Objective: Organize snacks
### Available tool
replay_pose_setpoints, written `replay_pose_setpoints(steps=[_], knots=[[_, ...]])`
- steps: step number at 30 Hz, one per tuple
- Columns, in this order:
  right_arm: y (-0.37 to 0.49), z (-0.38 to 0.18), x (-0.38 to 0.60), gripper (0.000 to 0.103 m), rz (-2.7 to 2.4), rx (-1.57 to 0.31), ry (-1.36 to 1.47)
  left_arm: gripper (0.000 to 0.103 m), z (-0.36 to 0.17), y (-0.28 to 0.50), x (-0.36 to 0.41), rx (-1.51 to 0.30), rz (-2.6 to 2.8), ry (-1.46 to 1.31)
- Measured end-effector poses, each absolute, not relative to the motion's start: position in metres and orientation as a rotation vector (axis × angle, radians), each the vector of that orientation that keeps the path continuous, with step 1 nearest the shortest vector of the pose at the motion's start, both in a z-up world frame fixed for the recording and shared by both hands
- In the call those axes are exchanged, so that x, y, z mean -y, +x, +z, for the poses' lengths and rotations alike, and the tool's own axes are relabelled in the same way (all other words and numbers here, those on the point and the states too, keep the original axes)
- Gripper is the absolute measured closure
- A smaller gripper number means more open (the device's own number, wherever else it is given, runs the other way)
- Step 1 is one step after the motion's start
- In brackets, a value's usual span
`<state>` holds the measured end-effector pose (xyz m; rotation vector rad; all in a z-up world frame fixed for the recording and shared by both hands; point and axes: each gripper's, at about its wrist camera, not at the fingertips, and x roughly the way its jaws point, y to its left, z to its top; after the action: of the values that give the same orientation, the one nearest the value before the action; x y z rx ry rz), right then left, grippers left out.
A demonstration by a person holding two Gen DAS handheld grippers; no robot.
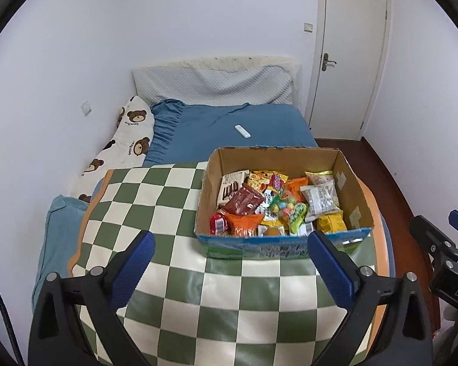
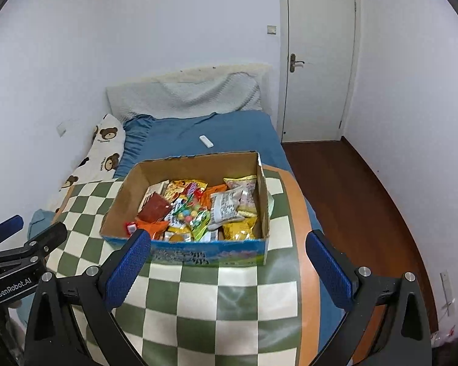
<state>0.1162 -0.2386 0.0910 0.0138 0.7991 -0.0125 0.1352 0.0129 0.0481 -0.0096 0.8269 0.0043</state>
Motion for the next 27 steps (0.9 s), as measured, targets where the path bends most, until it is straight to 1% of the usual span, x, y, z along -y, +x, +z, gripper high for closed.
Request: replay_pose_setpoints(steps=[9,27], knots=[[0.141,0.081,0.235,0.000,-0.029,-0.799,0.005,0.001,0.036,0.162,-0.009,-0.838,0.020,0.017],[0.140,0.081,0.232,0.000,-0.017,-0.802,0.010,0.001,0.045,0.158,-0.008,-0.823,0.002,0.024]])
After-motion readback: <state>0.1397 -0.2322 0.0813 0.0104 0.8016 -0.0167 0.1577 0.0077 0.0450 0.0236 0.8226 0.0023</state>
